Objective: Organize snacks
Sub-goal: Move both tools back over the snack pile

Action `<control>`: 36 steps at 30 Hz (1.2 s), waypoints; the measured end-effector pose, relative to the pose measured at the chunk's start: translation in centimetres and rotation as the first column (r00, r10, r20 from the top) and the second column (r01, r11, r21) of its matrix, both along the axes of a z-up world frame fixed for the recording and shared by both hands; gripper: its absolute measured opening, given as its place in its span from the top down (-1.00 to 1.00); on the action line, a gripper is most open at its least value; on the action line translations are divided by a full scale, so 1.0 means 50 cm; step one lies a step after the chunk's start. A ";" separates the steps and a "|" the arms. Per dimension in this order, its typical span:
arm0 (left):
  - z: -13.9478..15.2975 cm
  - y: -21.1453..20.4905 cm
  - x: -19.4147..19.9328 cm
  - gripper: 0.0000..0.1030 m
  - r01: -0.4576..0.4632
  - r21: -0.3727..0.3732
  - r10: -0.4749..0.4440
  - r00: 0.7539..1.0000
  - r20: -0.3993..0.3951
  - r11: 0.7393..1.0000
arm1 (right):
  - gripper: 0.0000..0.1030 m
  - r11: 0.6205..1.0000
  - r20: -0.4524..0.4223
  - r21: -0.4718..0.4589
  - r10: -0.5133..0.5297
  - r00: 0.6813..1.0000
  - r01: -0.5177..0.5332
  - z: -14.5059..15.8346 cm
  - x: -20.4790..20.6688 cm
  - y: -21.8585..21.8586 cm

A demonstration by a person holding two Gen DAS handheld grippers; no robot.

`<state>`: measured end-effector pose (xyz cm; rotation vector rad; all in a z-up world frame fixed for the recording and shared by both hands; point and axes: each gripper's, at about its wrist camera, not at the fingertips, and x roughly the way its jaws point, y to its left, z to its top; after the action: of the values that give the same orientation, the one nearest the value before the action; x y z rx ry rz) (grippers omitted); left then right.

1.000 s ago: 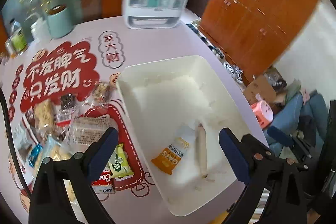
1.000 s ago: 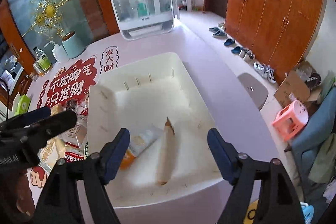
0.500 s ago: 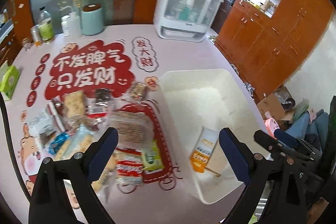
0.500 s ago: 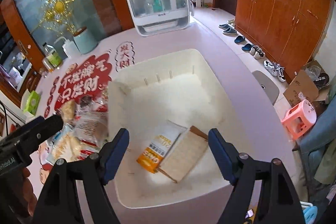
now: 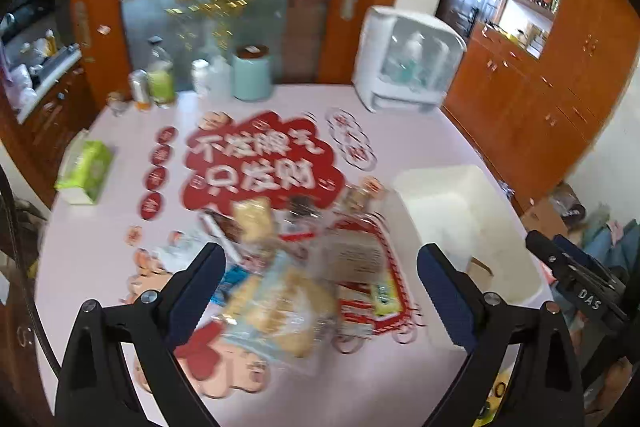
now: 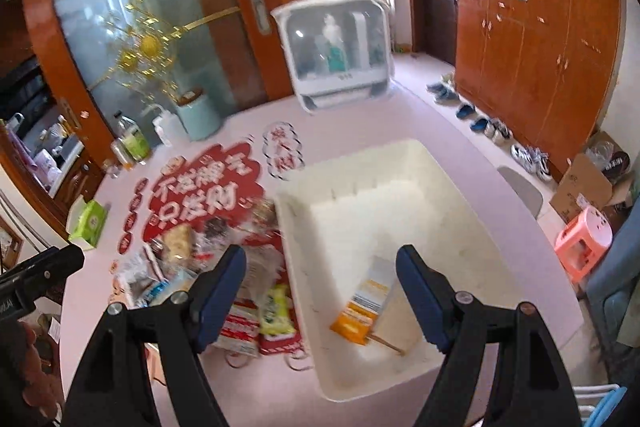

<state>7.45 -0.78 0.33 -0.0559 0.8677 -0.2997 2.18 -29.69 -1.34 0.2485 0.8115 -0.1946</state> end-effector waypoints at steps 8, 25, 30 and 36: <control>0.014 0.126 -0.010 -0.87 -0.062 0.008 0.061 0.998 0.033 0.998 | -0.52 1.000 0.060 0.003 0.017 0.998 -0.017 0.028 -0.007 0.098; -0.011 0.190 -0.038 -0.86 -0.001 0.050 -0.003 0.997 0.078 0.999 | -0.52 0.997 0.055 -0.065 0.035 0.998 -0.031 0.055 -0.050 0.234; -0.064 0.183 -0.021 -0.86 0.016 0.053 -0.016 1.000 0.009 0.998 | -0.52 0.988 0.000 -0.146 0.053 0.999 -0.052 0.036 -0.052 0.266; -0.120 0.151 -0.007 -0.86 0.033 0.086 -0.028 0.998 -0.058 0.996 | -0.52 0.985 -0.073 -0.119 0.117 0.990 -0.125 -0.015 -0.035 0.276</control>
<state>7.11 6.77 -5.68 0.0296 0.9376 -0.2899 0.43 -15.91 -2.11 0.0759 0.8736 -0.1388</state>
